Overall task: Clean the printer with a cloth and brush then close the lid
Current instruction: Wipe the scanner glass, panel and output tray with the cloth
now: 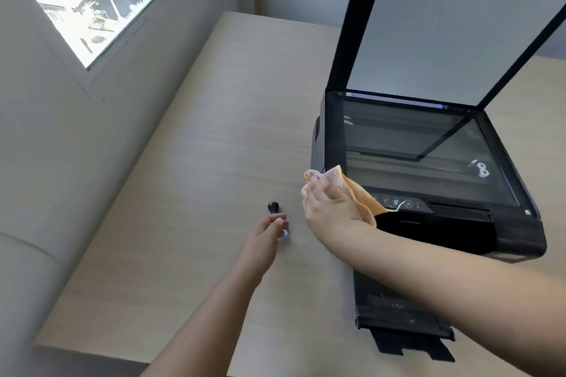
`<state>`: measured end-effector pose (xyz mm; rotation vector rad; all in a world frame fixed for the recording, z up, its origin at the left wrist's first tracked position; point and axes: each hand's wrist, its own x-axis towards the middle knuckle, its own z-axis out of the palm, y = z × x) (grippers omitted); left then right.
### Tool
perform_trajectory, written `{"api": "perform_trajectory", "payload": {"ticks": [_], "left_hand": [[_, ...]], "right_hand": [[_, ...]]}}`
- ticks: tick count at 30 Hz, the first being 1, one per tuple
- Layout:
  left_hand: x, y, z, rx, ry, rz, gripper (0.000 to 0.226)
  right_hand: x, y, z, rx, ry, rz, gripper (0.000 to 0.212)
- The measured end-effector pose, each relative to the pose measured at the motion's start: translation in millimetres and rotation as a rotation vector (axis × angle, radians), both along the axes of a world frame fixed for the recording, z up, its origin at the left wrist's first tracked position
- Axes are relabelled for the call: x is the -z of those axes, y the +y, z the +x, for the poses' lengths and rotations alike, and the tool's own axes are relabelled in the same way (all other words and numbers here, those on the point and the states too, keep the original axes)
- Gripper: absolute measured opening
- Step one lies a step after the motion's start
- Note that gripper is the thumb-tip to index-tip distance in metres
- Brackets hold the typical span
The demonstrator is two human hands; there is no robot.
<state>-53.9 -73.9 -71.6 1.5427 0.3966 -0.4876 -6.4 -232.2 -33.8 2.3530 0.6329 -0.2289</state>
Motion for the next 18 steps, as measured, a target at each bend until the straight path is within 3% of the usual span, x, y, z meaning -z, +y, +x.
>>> {"api": "perform_trajectory", "payload": {"ticks": [1,2,4,6,7,10,11,13,16,18], "left_hand": [[0.1,-1.0,1.5,0.001,-0.003,-0.005,0.023],[-1.0,-1.7,3.3,0.012,-0.015,-0.001,0.023],[-4.7,-3.3,6.4,0.061,-0.05,0.018,0.023],[-9.5,-4.6,10.9,0.113,-0.087,0.031,0.022],[-12.5,-5.9,14.1,0.128,-0.113,0.031,0.022],[-25.6,-12.5,25.8,0.17,-0.176,0.007,0.024],[-30.5,-16.2,31.7,0.185,-0.204,0.008,0.026],[-42.8,-24.2,43.9,0.204,-0.265,0.005,0.026],[-55.5,-36.7,62.2,0.215,-0.316,0.001,0.026],[-59.3,-44.0,70.9,0.231,-0.331,0.004,0.027]], "right_hand": [[7.8,2.6,-6.2,0.043,0.002,0.103,0.05],[24.1,6.8,-2.7,0.029,0.019,0.074,0.045],[28.8,12.8,-8.1,0.026,0.065,-0.144,0.041],[34.5,2.2,-19.3,-0.235,0.037,-0.313,0.045],[40.1,-11.2,-23.5,-0.287,0.032,-0.274,0.045],[36.0,-48.1,-35.6,-0.434,-0.044,0.143,0.068],[24.0,-57.7,-40.9,-0.415,-0.079,0.228,0.067],[5.2,-76.5,-46.1,-0.388,-0.156,0.354,0.057],[-5.5,-91.3,-38.6,-0.536,-0.272,0.507,0.031],[1.6,-86.9,-35.2,-0.533,-0.28,0.568,0.026]]}}
